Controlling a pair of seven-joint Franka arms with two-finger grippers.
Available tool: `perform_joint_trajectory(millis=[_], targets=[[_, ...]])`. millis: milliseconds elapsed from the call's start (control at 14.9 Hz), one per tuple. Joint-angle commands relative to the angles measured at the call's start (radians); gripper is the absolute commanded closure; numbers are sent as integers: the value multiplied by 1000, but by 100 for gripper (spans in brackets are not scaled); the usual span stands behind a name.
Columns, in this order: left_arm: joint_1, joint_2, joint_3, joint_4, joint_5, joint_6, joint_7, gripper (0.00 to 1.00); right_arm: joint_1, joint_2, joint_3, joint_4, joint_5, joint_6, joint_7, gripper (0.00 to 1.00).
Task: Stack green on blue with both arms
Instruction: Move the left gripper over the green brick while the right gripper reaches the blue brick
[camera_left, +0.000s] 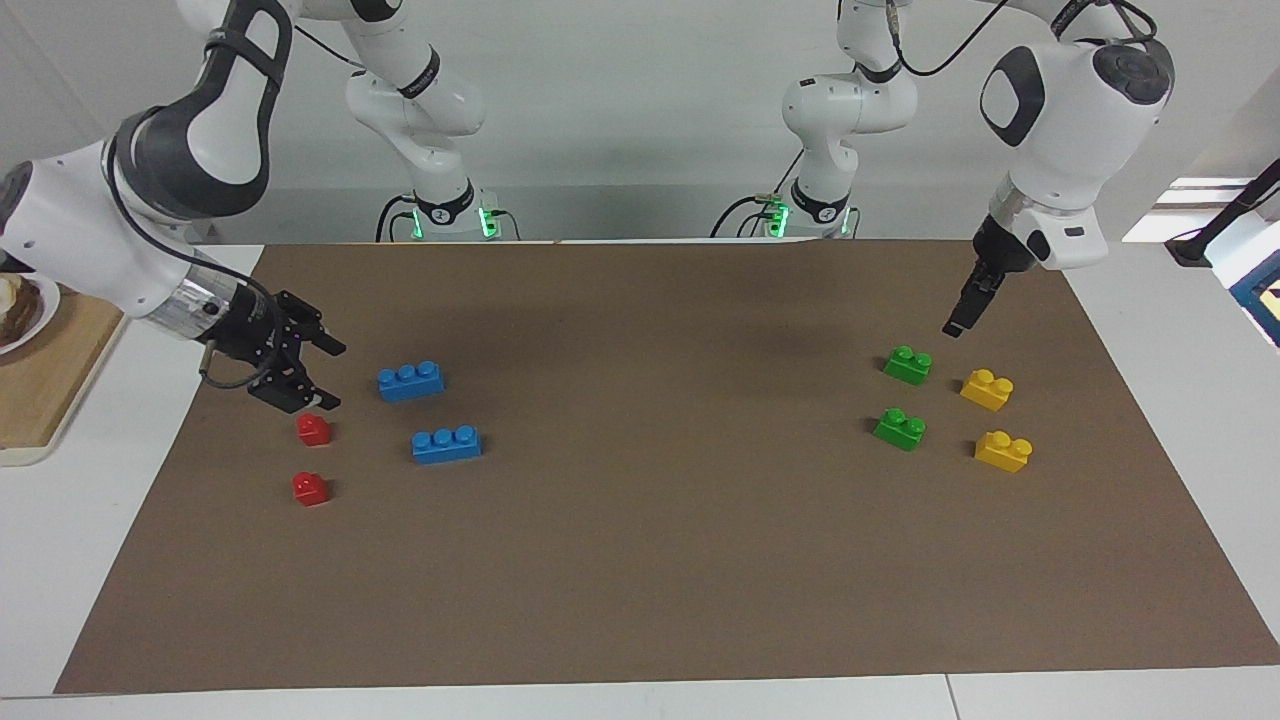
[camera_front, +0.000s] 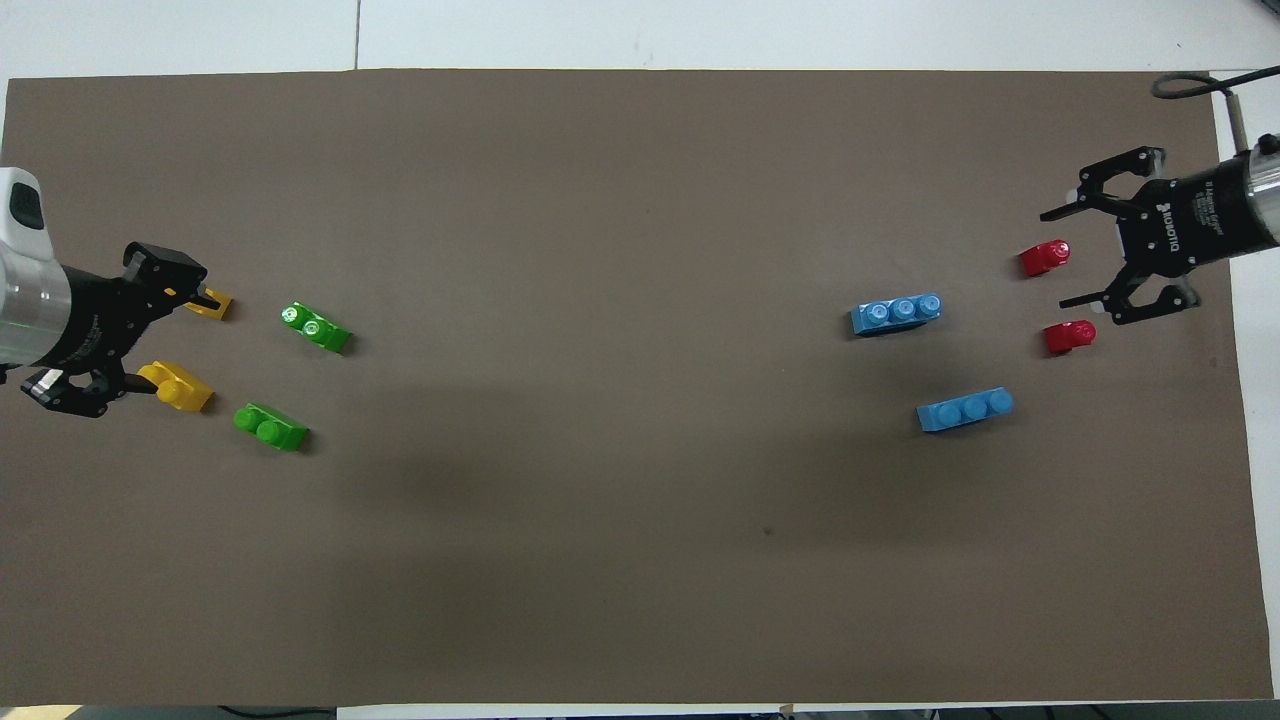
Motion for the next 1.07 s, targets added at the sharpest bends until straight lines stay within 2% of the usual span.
perform_joint_trajectory(millis=[0, 201, 603, 1004], targets=[[-19, 83, 8, -3, -13, 69, -76, 0, 11, 33, 9, -43, 43, 67, 25, 10], [-17, 145, 9, -5, -13, 144, -88, 0, 39, 22, 12, -161, 45, 142, -4, 10], [-7, 241, 8, -6, -11, 258, -80, 0, 40, 82, 10, -207, 79, 153, -134, 9], [8, 314, 8, 0, -14, 302, -80, 0, 47, 97, 12, -218, 77, 221, -150, 9]])
